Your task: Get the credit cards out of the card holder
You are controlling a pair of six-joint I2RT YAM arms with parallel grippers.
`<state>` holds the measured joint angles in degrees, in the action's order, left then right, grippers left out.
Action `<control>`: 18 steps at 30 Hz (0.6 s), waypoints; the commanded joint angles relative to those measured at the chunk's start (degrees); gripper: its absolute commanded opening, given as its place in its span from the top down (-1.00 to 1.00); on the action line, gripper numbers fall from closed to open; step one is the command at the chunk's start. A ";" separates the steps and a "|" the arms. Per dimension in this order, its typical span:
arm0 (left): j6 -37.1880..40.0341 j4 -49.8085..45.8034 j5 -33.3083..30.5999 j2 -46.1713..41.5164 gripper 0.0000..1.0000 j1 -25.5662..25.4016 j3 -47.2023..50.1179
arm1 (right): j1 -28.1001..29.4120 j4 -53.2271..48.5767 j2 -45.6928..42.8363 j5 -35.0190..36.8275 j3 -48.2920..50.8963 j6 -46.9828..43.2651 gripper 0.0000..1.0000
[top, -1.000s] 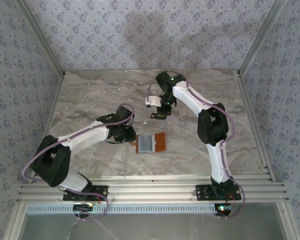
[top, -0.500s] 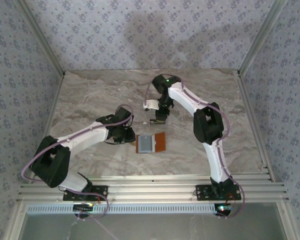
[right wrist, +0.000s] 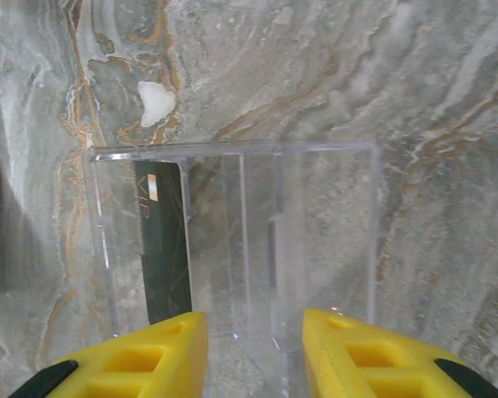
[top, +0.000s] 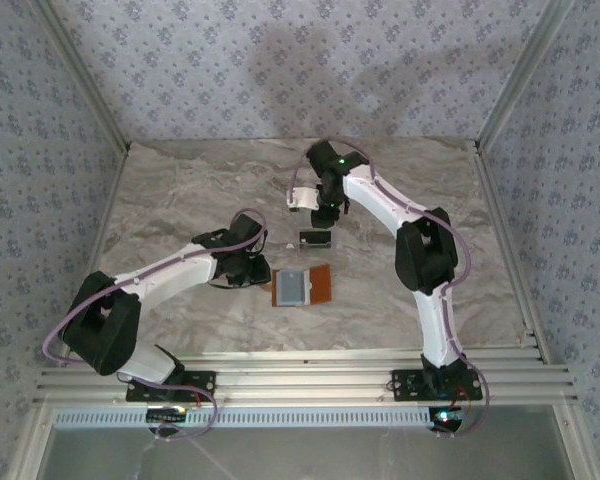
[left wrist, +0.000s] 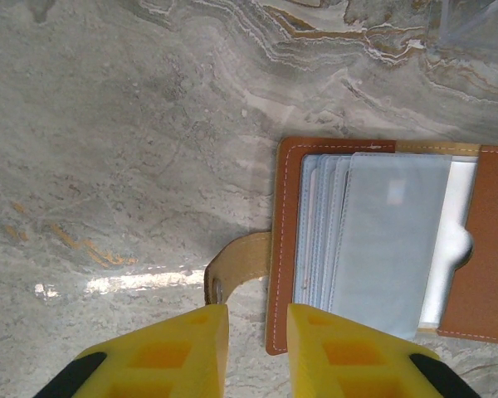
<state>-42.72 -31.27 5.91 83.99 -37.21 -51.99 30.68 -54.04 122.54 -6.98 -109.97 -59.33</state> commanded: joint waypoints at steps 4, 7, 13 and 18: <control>-0.42 0.48 -0.37 -0.06 0.48 0.27 -0.26 | 1.16 9.90 -3.84 6.42 6.55 -0.85 0.27; -0.44 0.64 -0.15 -0.10 0.48 0.22 -0.09 | 1.96 13.17 -3.98 6.78 9.95 -0.56 0.26; -0.35 0.59 -0.19 -0.15 0.48 0.26 0.04 | 3.06 15.19 -2.94 5.94 12.85 0.07 0.24; -0.28 0.61 -0.16 -0.14 0.47 0.23 -0.13 | 3.43 14.93 -3.38 5.85 12.96 0.25 0.24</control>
<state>-42.72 -30.59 5.91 84.01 -37.21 -51.99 33.91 -39.38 119.57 -1.26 -97.32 -59.20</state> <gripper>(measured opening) 0.262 0.380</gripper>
